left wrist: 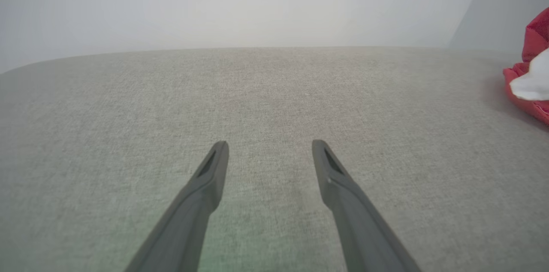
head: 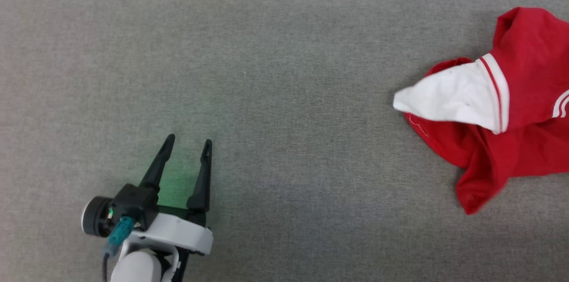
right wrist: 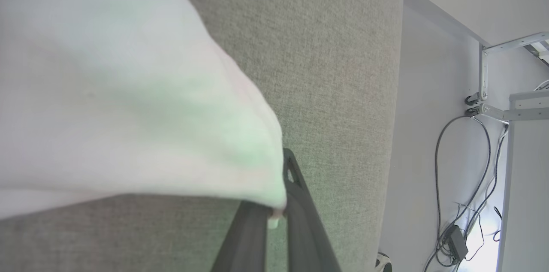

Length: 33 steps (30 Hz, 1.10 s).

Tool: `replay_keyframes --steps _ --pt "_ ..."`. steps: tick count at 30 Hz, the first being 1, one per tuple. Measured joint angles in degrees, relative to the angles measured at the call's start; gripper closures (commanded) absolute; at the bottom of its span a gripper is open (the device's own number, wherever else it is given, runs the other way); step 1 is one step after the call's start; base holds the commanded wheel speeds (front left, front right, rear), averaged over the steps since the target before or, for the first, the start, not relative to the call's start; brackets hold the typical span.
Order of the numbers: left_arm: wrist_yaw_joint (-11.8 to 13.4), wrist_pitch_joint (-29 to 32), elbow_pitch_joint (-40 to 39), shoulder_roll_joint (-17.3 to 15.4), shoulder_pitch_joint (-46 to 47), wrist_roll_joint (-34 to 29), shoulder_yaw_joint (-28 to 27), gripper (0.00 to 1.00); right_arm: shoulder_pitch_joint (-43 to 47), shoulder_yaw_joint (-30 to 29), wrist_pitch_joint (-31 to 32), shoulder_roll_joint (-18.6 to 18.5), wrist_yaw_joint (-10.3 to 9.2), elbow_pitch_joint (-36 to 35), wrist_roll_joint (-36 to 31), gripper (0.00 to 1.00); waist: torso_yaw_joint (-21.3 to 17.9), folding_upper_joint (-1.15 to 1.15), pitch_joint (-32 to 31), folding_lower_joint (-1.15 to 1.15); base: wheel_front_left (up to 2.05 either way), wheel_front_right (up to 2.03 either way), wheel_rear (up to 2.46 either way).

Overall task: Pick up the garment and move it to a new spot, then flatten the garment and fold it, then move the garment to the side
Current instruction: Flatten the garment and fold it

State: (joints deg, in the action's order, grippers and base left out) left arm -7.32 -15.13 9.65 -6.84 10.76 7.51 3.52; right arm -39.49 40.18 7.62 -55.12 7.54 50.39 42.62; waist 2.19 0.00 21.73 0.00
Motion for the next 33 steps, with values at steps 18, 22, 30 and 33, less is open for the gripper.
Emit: replay_keyframes --steps 18,22,30,33 --pt "-0.01 4.60 4.76 -18.37 18.93 8.72 29.15 0.00 0.16 -12.14 -20.01 9.70 0.00 2.82 -3.16 0.00 -7.34 0.00 -1.62 0.00 0.00 0.00 0.00" --pt "-0.04 14.70 3.91 -24.39 27.82 18.18 44.31 0.00 2.66 -15.58 -21.63 12.83 0.00 -3.30 -1.77 0.00 -9.70 0.00 -2.37 0.00 0.00 0.00 0.00" --pt "-0.07 27.30 2.85 -28.31 45.17 34.57 66.15 0.00 6.95 -21.18 -21.09 17.78 0.00 -14.95 -4.28 0.00 -15.13 0.00 -3.12 0.00 0.00 0.00 0.00" --pt "-0.07 28.20 4.82 -27.11 49.73 36.84 68.46 0.00 8.62 -23.71 -19.61 19.11 0.00 -18.55 -5.86 0.00 -17.00 0.00 -2.93 0.00 0.00 0.00 0.00"
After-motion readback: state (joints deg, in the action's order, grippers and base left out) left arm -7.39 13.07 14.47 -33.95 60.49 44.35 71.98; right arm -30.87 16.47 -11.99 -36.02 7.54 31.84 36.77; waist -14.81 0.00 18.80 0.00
